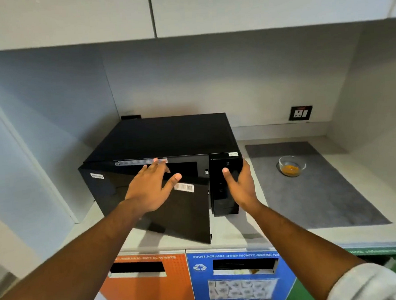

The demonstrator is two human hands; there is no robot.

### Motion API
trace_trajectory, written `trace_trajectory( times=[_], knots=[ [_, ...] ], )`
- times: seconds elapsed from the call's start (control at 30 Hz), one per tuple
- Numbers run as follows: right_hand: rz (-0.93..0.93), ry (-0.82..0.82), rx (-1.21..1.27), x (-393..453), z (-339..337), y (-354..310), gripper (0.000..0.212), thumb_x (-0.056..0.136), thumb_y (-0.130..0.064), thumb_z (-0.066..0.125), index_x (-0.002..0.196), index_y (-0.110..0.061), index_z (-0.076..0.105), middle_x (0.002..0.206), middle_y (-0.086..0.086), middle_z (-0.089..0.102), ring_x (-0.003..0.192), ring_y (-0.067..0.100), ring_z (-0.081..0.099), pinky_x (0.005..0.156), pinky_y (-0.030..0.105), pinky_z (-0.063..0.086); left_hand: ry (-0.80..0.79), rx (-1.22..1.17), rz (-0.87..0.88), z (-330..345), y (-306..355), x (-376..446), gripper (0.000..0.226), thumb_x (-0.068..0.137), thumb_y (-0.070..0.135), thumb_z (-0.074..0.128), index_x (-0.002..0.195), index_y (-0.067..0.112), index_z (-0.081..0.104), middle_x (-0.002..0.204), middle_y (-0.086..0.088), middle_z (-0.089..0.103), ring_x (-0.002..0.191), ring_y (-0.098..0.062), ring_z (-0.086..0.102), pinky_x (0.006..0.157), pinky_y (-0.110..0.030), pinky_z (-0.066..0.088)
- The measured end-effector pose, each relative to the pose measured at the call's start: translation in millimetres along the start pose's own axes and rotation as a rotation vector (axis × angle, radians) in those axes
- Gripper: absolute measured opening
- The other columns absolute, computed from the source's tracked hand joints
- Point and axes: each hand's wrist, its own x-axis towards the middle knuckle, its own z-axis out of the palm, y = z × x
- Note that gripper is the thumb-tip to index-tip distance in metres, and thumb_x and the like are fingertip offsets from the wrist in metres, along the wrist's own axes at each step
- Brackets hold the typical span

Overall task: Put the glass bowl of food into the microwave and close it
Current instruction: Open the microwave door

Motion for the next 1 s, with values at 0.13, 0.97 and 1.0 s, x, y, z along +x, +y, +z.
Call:
trace_trajectory(
  times=[0.13,0.97,1.0],
  knots=[
    [-0.038,-0.004,-0.098,14.4,-8.0,-30.9,0.070,0.095,-0.041,0.065,0.154,-0.022,0.035,0.156,0.003,0.046,0.143,0.023,0.046,0.115,0.040,0.042,-0.069,-0.068,-0.059,-9.5,-14.8,-11.0,0.094,0.083,0.080,0.003,0.140,0.022,0.051,0.162,0.000,0.030,0.153,-0.018,0.013,0.124,-0.043,0.013],
    [-0.308,-0.146,-1.012,7.2,2.7,-40.1,0.086,0.096,-0.051,0.058,0.161,-0.011,0.019,0.169,0.013,0.022,0.158,0.032,0.013,0.129,0.047,0.011,-0.353,0.314,-0.575,-64.9,-55.8,-109.6,0.124,0.075,0.090,0.016,0.153,-0.003,-0.005,0.164,-0.026,-0.007,0.152,-0.040,-0.007,0.125,-0.048,0.003],
    [-0.307,-0.140,-1.023,7.2,3.6,-39.0,0.086,0.095,-0.052,0.058,0.161,-0.011,0.019,0.169,0.013,0.022,0.158,0.032,0.014,0.128,0.047,0.011,-0.344,0.319,-0.573,-65.5,-60.0,-112.6,0.124,0.075,0.091,0.018,0.153,-0.003,-0.004,0.164,-0.026,-0.006,0.152,-0.040,-0.005,0.125,-0.048,0.004]
  ],
)
